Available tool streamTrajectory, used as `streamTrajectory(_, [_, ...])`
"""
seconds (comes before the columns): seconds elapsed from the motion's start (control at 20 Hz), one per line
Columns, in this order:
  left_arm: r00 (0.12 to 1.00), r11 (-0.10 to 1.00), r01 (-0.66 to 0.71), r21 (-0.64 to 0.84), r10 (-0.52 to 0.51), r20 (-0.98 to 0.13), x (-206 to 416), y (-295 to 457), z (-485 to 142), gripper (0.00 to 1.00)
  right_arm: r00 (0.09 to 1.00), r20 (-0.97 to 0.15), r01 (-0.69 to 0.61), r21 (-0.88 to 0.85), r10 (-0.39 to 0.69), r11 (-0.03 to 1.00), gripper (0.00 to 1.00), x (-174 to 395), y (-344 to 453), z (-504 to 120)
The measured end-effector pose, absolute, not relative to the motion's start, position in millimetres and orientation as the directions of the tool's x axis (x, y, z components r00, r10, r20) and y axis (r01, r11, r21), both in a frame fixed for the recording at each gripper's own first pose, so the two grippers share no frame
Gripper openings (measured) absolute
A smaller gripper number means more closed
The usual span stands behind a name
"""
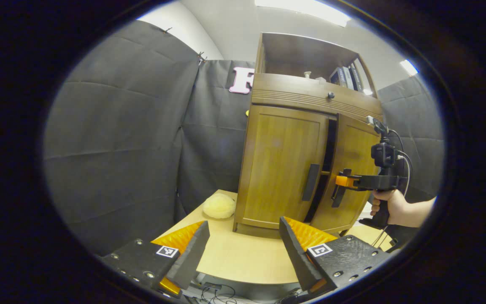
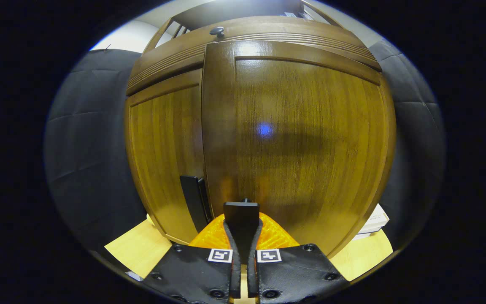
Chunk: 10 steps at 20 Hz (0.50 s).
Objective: Open the right door of the double-door shoe cabinet with the right hand, and open the left door with the left hand.
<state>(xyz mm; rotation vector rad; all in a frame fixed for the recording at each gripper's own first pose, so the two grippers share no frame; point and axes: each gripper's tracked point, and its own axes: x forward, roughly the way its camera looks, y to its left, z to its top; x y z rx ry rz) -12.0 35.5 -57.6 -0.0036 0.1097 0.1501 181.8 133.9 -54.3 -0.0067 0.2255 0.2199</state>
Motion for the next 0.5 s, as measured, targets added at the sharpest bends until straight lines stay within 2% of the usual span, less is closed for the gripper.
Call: streamTrajectory(0.5, [0.991,0.996,-0.091,0.027,0.093,-0.097,-12.6,31.2,-57.8,0.95,0.952,-0.214,-0.219,0.017,0.218,0.976,0.05,184.2,134.1,-55.3])
